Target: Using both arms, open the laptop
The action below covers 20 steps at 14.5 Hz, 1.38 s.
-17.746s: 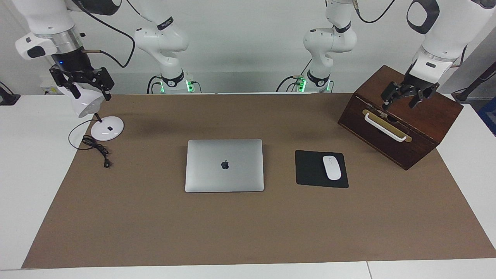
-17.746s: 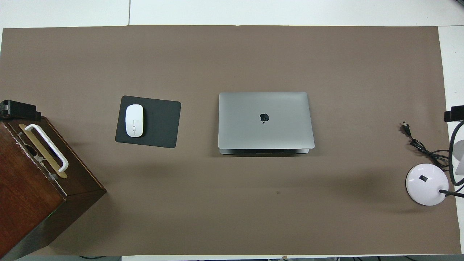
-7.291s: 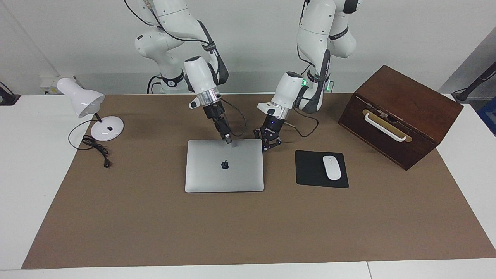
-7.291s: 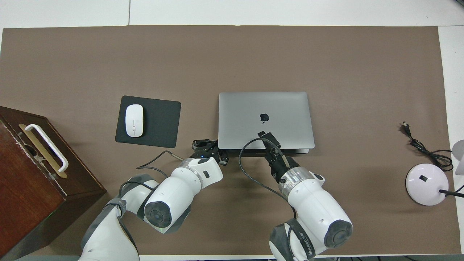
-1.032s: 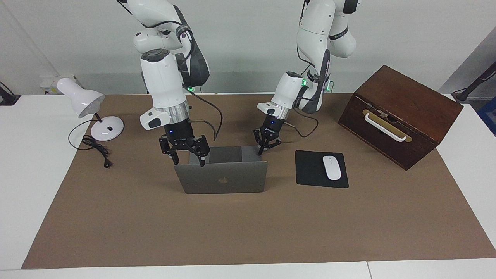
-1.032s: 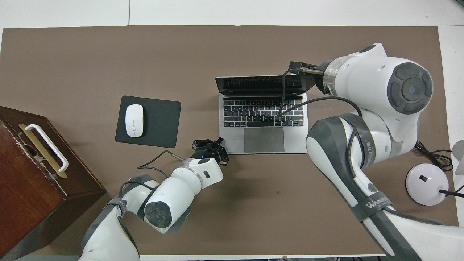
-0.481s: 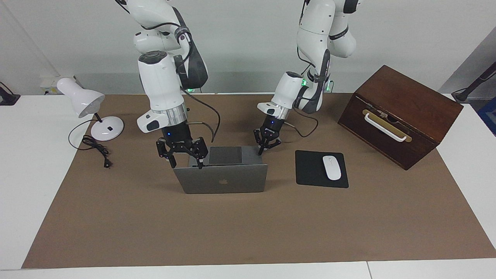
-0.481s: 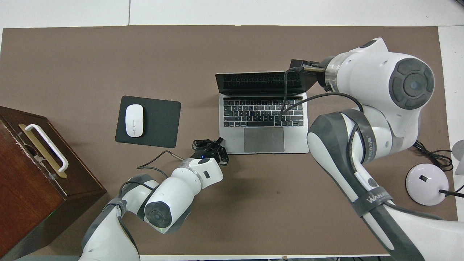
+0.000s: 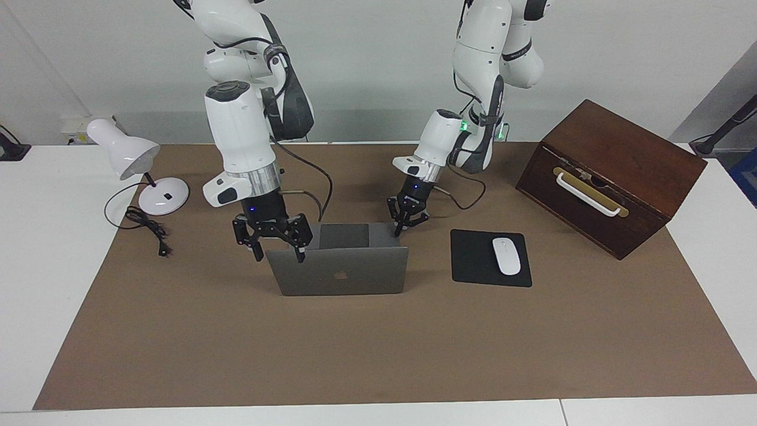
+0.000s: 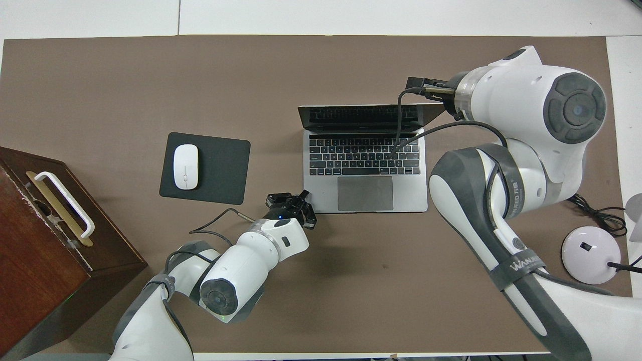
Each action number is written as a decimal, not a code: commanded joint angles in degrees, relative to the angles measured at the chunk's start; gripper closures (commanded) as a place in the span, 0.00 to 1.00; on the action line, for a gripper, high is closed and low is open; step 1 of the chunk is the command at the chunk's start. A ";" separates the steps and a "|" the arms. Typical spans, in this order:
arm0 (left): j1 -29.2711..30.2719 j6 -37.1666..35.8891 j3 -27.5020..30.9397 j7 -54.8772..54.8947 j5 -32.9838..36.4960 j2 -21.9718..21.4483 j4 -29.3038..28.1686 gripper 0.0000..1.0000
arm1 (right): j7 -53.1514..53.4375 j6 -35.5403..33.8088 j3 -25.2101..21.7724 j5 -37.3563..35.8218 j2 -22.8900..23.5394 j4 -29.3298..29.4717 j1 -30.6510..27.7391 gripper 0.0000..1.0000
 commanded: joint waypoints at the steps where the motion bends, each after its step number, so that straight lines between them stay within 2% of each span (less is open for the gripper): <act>1: -2.02 0.78 0.23 0.18 -0.38 2.37 0.94 1.00 | -1.15 -0.93 0.69 -0.89 1.04 1.73 -1.04 0.00; 3: -1.94 0.78 0.23 0.18 -0.47 2.37 0.85 1.00 | -2.99 -1.62 0.69 -0.89 1.21 2.77 -1.56 0.00; 5: -2.02 0.78 0.23 0.18 -0.56 2.37 0.94 1.00 | -5.01 -5.56 0.69 -0.63 2.08 5.58 -2.79 0.00; 11: -2.81 0.78 0.23 0.27 -5.83 2.19 2.26 1.00 | -14.41 -24.44 1.13 0.34 1.21 12.70 -8.85 0.00; 13: -2.82 0.78 0.23 0.27 -6.44 1.84 2.17 1.00 | -17.04 -32.62 0.95 1.12 -0.63 16.04 -10.79 0.00; 20: -2.11 0.43 0.23 0.18 -6.97 -0.79 1.38 1.00 | -24.53 -50.57 0.43 0.16 -11.08 15.62 -17.12 0.00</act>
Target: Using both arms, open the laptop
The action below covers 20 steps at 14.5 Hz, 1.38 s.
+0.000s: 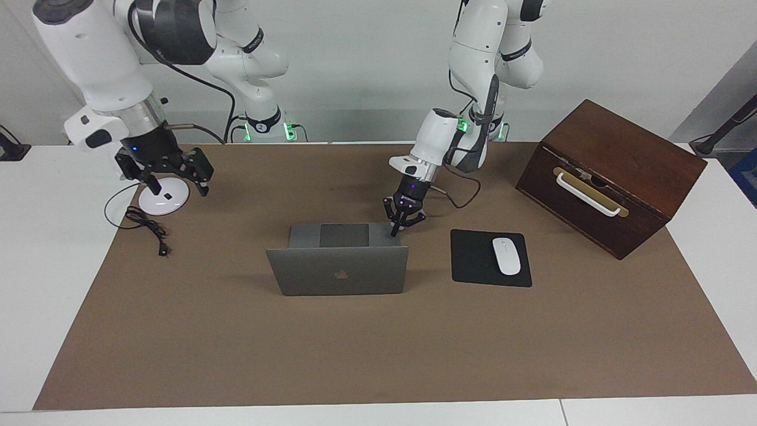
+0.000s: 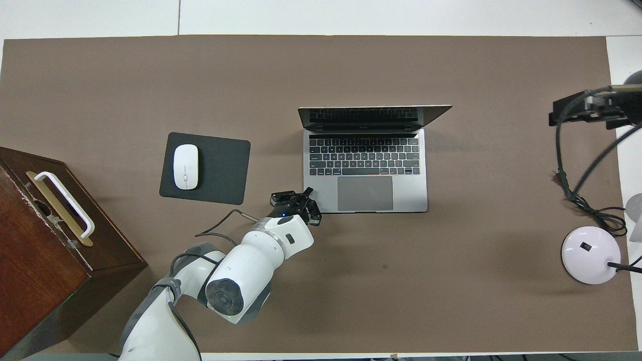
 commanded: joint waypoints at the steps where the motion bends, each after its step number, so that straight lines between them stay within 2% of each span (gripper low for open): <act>1: -0.36 -0.14 0.51 0.25 -1.35 -1.89 -0.51 1.00 | -1.64 -4.00 0.49 -0.21 -3.81 -1.19 -2.39 0.00; 4: 0.87 -3.02 0.60 0.52 -1.26 -3.56 -0.78 1.00 | -3.12 -6.82 0.49 -0.92 -5.58 -2.76 -4.77 0.00; 6: 2.18 -7.24 0.60 0.78 -1.26 -5.92 -0.69 1.00 | -4.27 -6.21 0.49 -0.92 -6.72 -4.79 -6.44 0.00; 11: 6.49 -18.92 0.60 5.86 -1.09 -11.90 0.10 1.00 | -3.48 -5.78 0.58 -0.74 -7.34 -6.02 -6.27 0.00; 14: 9.74 -31.21 0.51 8.94 -1.00 -15.33 4.30 1.00 | -3.57 -4.89 0.67 -0.04 -7.87 -7.42 -6.09 0.00; 17: 12.12 -43.34 0.51 10.09 -1.00 -16.22 10.98 1.00 | -3.31 -3.58 0.67 -0.04 -8.40 -8.48 -5.83 0.00; 20: 14.67 -50.49 0.51 11.68 -1.00 -17.44 14.60 1.00 | -3.48 -2.00 0.58 -0.74 -8.40 -8.75 -5.83 0.00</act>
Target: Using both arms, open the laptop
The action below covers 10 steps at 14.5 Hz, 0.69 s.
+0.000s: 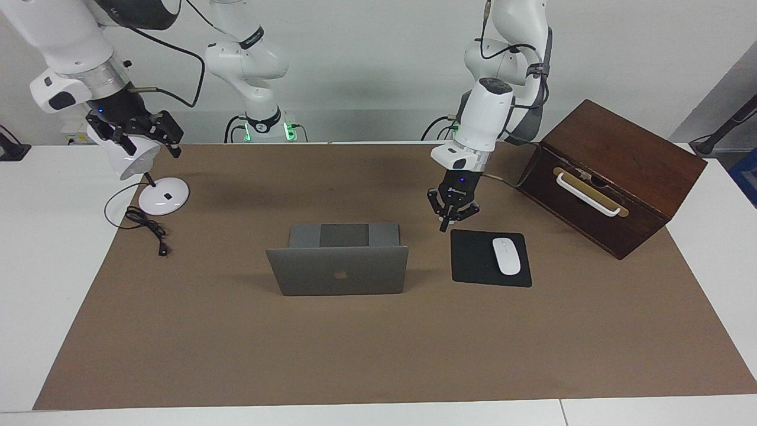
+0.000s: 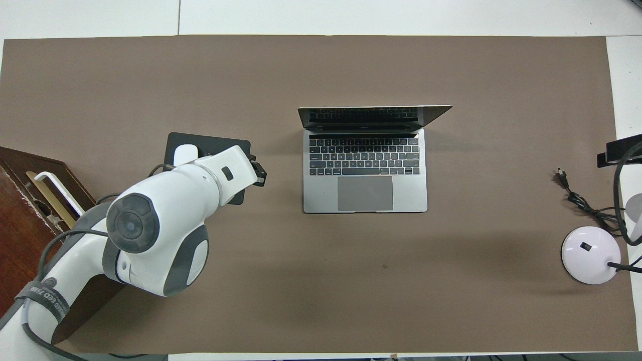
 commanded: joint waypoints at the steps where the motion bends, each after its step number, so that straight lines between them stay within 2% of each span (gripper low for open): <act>1: 2.44 -5.36 -0.51 2.33 -0.53 -1.72 1.78 1.00 | -0.67 2.47 0.11 -0.67 -1.76 -3.07 -0.38 0.00; 3: 4.89 -10.35 -0.42 4.95 -0.53 -3.65 2.91 1.00 | -0.67 2.38 0.11 -0.67 -1.85 -3.60 -0.65 0.00; 7: 11.39 -27.22 -0.42 12.25 -0.53 -6.12 10.20 1.00 | -0.75 2.47 0.11 -0.67 -2.03 -3.69 -0.82 0.00; 10: 15.18 -33.83 -0.33 14.10 -0.53 -7.70 12.93 1.00 | -0.76 2.47 0.20 -0.58 -2.03 -3.69 -0.82 0.00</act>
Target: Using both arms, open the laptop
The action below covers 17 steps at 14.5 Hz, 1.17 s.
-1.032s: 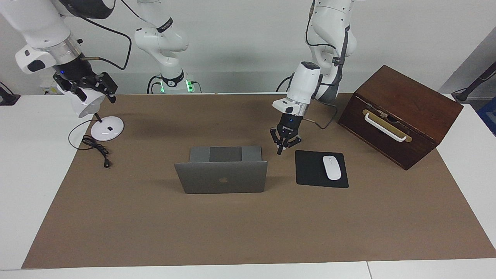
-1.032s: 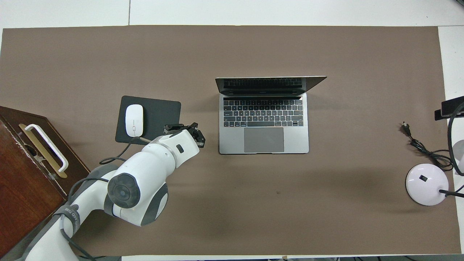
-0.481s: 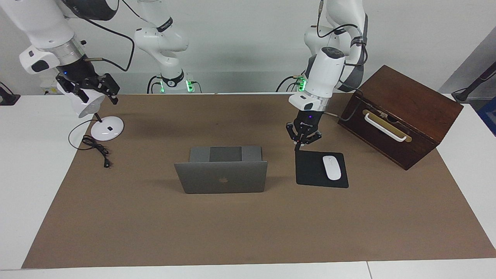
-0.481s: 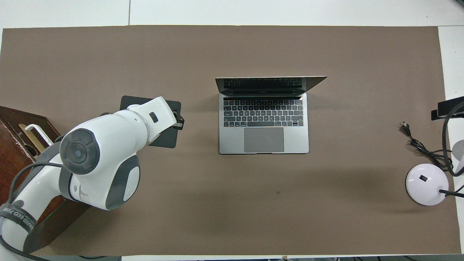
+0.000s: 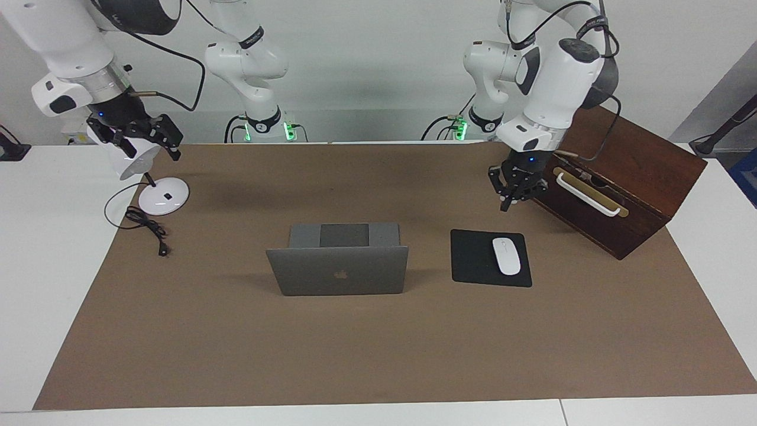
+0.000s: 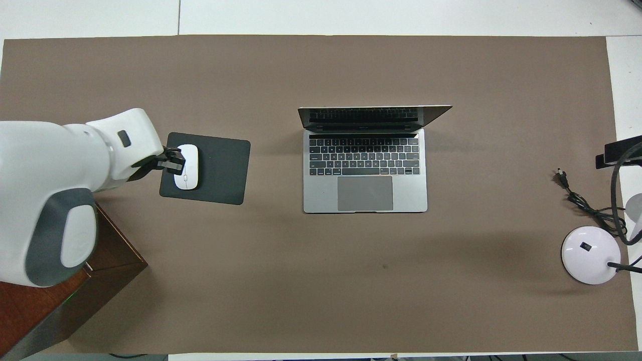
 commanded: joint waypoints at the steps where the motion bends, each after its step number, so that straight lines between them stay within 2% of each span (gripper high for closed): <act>1: 3.38 -5.74 -0.50 1.91 -0.53 -1.06 2.35 1.00 | -0.75 1.65 0.49 -0.56 -1.65 -2.16 -0.72 0.00; 10: 15.68 -18.49 -0.59 4.99 -0.09 -0.01 12.27 1.00 | -0.93 3.31 0.40 -0.56 -2.00 -3.83 -0.81 0.00; 14: 18.95 -25.07 -0.50 4.91 0.00 4.73 22.81 1.00 | -0.93 3.32 0.40 -0.56 -2.00 -4.10 -0.90 0.00; 17: 19.73 -27.20 -0.50 4.73 -0.18 6.58 26.08 1.00 | -0.93 3.32 0.40 -0.56 -2.00 -4.10 -0.90 0.00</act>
